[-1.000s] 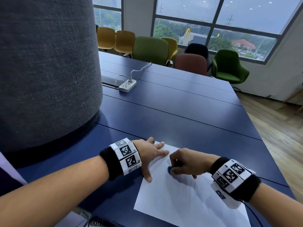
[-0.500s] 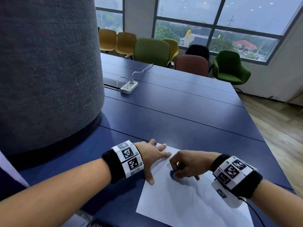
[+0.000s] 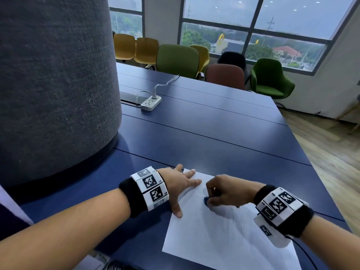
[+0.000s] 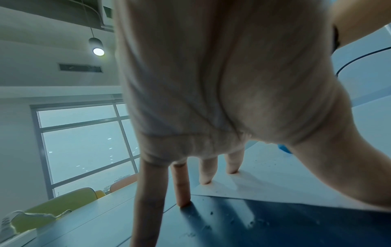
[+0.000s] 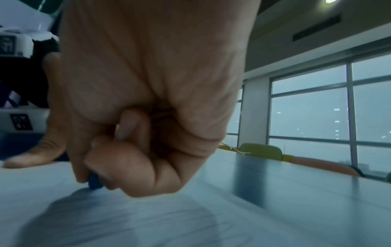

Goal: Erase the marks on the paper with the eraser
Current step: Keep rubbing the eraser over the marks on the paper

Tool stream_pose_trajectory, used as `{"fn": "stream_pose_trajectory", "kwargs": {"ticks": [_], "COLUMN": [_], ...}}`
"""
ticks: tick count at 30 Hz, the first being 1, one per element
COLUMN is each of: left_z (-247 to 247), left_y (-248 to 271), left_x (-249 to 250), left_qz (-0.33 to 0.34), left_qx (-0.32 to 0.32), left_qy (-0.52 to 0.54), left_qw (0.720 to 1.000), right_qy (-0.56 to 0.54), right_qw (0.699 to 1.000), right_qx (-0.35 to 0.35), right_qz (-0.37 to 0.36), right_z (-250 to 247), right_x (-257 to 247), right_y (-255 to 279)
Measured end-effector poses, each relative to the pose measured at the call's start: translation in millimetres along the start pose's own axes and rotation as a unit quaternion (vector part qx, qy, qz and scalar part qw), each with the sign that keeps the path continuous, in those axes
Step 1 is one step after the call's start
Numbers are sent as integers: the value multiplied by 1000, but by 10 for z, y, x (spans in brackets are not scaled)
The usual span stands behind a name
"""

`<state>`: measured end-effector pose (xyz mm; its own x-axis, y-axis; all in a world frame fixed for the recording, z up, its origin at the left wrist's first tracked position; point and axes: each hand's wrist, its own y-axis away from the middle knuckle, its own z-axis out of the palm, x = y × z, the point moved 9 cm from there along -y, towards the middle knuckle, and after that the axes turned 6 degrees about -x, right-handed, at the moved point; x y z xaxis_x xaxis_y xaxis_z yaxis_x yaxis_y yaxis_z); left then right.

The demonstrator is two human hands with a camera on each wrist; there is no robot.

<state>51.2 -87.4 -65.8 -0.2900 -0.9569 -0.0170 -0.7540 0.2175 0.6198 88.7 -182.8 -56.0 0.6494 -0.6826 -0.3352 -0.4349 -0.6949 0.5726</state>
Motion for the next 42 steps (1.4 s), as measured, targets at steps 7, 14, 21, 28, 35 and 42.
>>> {"fn": "stream_pose_trajectory", "kwargs": {"ticks": [7, 14, 21, 28, 35, 42], "left_z": [14, 25, 25, 24, 43, 31], "left_y": [-8, -26, -12, -28, -43, -31], "left_x": [3, -4, -2, 8, -14, -7], "left_qz": [-4, -2, -2, 2, -1, -1], "left_qx": [-7, -6, -5, -5, -6, -7], "left_qy": [3, 1, 3, -6, -8, -8], "left_qw": [1000, 1000, 1000, 1000, 1000, 1000], "right_qy": [-11, -23, 3, 1, -23, 2], "right_qw": [996, 993, 994, 999, 998, 997], "right_qx": [-92, -111, -106, -28, 7, -47], "right_qz": [-20, -33, -29, 16, 62, 53], "right_z": [291, 412, 411, 83, -169, -40], "right_x": [-95, -186, -210, 9, 174, 103], "right_y": [133, 184, 198, 40, -81, -97]}}
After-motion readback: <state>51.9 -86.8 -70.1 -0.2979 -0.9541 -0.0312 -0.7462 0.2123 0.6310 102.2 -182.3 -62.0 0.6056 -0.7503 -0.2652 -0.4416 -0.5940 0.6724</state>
